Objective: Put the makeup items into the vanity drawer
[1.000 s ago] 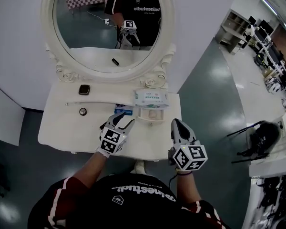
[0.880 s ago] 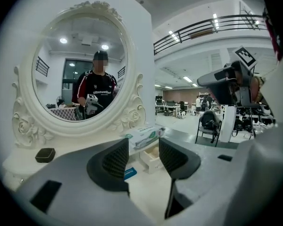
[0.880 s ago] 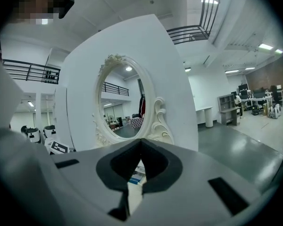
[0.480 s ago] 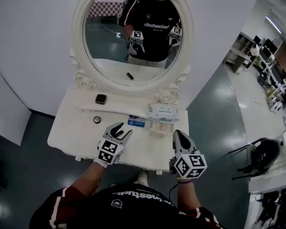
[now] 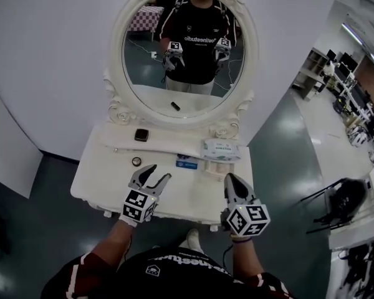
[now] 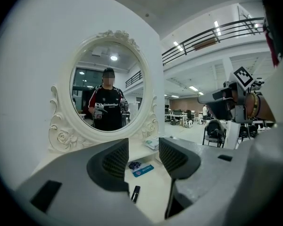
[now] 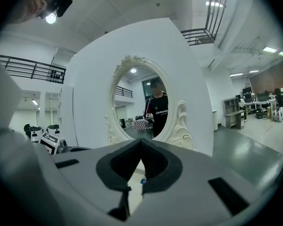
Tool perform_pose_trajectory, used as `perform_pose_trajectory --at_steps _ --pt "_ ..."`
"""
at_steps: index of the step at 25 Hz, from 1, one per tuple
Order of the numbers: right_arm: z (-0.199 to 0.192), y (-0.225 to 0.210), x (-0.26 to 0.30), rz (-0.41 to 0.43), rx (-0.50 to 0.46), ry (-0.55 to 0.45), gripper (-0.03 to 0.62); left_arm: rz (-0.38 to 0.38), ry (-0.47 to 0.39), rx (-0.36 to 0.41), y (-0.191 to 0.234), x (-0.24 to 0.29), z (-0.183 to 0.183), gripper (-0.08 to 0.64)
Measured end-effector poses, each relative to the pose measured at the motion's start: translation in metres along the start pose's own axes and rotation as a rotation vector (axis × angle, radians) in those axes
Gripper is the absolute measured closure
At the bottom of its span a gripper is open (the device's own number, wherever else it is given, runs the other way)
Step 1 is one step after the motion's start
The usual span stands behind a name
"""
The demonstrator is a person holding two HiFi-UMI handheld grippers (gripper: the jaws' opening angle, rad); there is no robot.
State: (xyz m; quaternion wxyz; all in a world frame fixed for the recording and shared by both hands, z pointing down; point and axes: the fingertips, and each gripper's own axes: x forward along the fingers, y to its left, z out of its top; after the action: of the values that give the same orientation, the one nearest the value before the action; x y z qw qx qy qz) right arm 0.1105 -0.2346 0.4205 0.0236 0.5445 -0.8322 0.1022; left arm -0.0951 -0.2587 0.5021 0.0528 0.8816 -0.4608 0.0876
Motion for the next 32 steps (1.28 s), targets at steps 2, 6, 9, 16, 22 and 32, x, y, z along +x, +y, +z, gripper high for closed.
perform_pose_trajectory --at_steps 2,6,9,16,22,32 --pt "0.001 0.009 -0.002 -0.005 0.005 -0.011 0.589 0.003 -0.021 -0.001 0.005 -0.012 0.008 0.359" --pt "0.005 0.024 -0.005 -0.014 0.014 -0.037 0.589 -0.001 -0.059 0.008 0.011 -0.032 0.026 0.360" --pt "0.010 0.033 -0.007 -0.022 0.013 -0.054 0.589 -0.005 -0.091 0.013 0.014 -0.046 0.041 0.364" --pt "0.025 0.049 -0.014 -0.026 -0.005 -0.087 0.589 0.019 -0.174 -0.005 0.024 -0.071 0.078 0.397" --pt "0.031 0.051 -0.021 -0.032 -0.015 -0.105 0.589 0.076 -0.220 0.020 0.028 -0.083 0.099 0.488" --pt "0.034 0.060 -0.027 -0.020 -0.027 -0.112 0.589 0.130 -0.256 0.007 0.033 -0.105 0.110 0.552"
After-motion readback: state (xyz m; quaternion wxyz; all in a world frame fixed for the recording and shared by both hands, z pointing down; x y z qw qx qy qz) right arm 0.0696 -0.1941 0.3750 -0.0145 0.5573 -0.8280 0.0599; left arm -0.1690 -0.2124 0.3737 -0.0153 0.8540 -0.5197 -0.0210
